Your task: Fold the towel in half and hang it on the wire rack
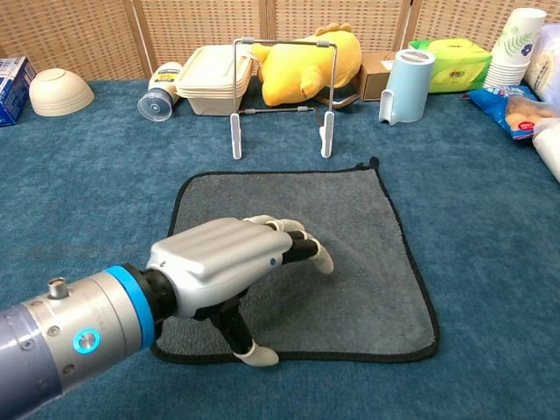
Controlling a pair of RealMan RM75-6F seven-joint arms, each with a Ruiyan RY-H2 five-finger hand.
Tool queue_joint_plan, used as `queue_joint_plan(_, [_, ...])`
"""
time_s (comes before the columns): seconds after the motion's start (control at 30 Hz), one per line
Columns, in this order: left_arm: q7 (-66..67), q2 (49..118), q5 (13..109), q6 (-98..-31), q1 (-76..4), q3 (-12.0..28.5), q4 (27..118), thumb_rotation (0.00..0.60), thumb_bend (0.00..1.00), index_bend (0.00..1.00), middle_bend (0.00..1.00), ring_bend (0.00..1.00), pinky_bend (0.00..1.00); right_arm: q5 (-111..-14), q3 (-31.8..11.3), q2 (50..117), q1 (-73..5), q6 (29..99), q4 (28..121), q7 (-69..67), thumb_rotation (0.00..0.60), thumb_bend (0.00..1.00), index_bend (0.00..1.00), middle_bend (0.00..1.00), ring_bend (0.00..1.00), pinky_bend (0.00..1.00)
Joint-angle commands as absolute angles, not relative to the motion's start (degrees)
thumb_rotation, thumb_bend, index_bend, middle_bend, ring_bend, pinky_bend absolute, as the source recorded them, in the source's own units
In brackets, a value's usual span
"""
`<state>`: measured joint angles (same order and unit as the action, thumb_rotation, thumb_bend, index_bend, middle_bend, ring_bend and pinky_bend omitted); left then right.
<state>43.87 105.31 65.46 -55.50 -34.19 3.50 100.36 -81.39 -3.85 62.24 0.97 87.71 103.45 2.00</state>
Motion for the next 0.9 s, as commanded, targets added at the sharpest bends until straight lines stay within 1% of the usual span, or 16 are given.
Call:
queue_joint_plan(0.03, [44.19, 106.3, 64.87, -55.98, -34.78, 3.24, 99.62, 0.6, 0.16, 0.2, 0.16, 0.05, 0.06, -81.39, -3.86, 62.1, 1.02, 87.67, 103.37, 1.75, 0.6, 0.35, 0.24, 0.11, 0.0, 0.0])
queue_joint_plan(0.6, [45.34, 109.89, 64.37, -58.61, -36.62, 2.3, 95.48, 0.6, 0.16, 0.2, 0.16, 0.04, 0.05, -81.05, -4.1, 61.8, 1.37, 87.67, 102.74, 0.2, 0.6, 0.35, 0.24, 0.11, 0.0, 0.0])
queue_joint_plan(0.9, [44.73, 111.28, 64.76, -59.94, -36.82, 2.46, 93.68, 0.6, 0.16, 0.21, 0.17, 0.04, 0.05, -80.98, -4.16, 61.81, 1.51, 87.74, 102.68, 0.13, 0.6, 0.35, 0.24, 0.11, 0.0, 0.0])
